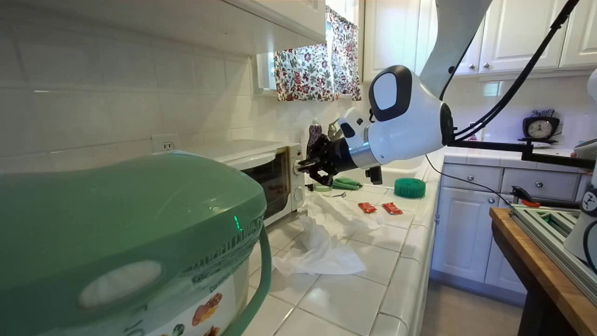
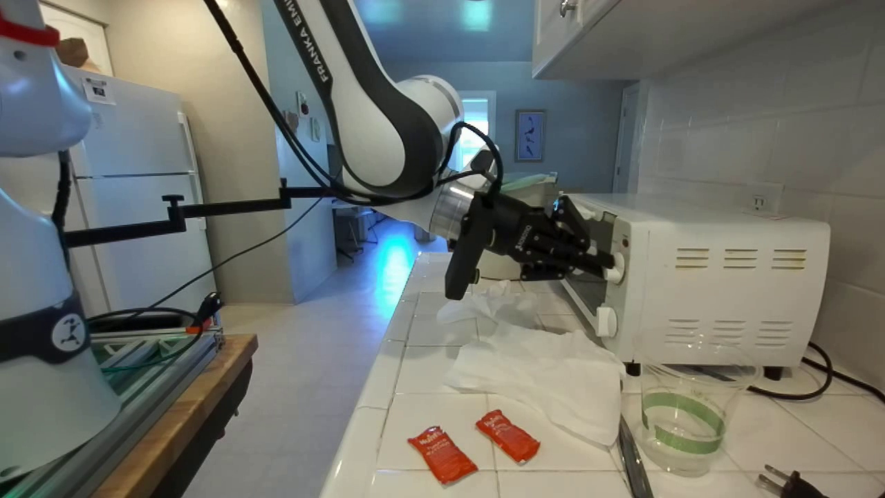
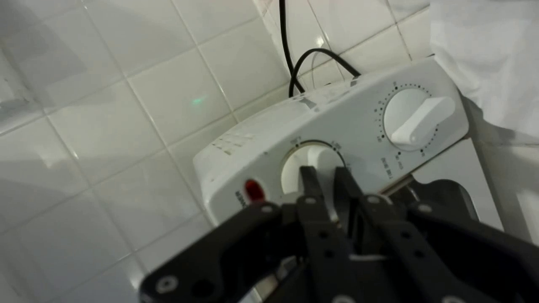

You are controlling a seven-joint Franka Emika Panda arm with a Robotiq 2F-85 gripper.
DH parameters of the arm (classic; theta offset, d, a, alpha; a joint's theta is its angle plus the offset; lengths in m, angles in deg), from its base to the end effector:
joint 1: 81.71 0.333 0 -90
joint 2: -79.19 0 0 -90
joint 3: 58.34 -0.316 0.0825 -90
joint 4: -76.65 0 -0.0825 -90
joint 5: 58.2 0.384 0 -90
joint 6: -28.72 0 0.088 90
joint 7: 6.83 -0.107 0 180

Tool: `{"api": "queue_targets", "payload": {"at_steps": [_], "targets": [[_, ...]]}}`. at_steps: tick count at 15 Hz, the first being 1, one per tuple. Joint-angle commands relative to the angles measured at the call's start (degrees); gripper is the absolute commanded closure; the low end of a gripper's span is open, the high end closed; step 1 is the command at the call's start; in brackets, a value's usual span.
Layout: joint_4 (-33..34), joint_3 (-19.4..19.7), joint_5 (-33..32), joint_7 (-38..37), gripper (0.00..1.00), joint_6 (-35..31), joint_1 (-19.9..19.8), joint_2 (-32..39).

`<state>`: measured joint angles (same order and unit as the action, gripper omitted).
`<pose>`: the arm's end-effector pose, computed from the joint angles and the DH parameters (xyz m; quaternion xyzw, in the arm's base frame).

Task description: Turn the top knob on the oven to the left.

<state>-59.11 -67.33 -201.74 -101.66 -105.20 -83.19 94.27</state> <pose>0.4963 0.0582 0.2089 0.7526 0.3204 0.4276 0.3849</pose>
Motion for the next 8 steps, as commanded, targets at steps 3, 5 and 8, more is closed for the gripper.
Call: {"api": "queue_targets", "payload": {"at_steps": [3,5,8], "targets": [[0.7,0.3,-0.9,-0.9,0.95,0.4,0.2,0.7],[0.6,0.4,-0.9,-0.6,0.96,0.4,0.2,0.7],[0.4,1.1,-0.6,1.4,0.96,-0.3,-0.1,1.0]]}}
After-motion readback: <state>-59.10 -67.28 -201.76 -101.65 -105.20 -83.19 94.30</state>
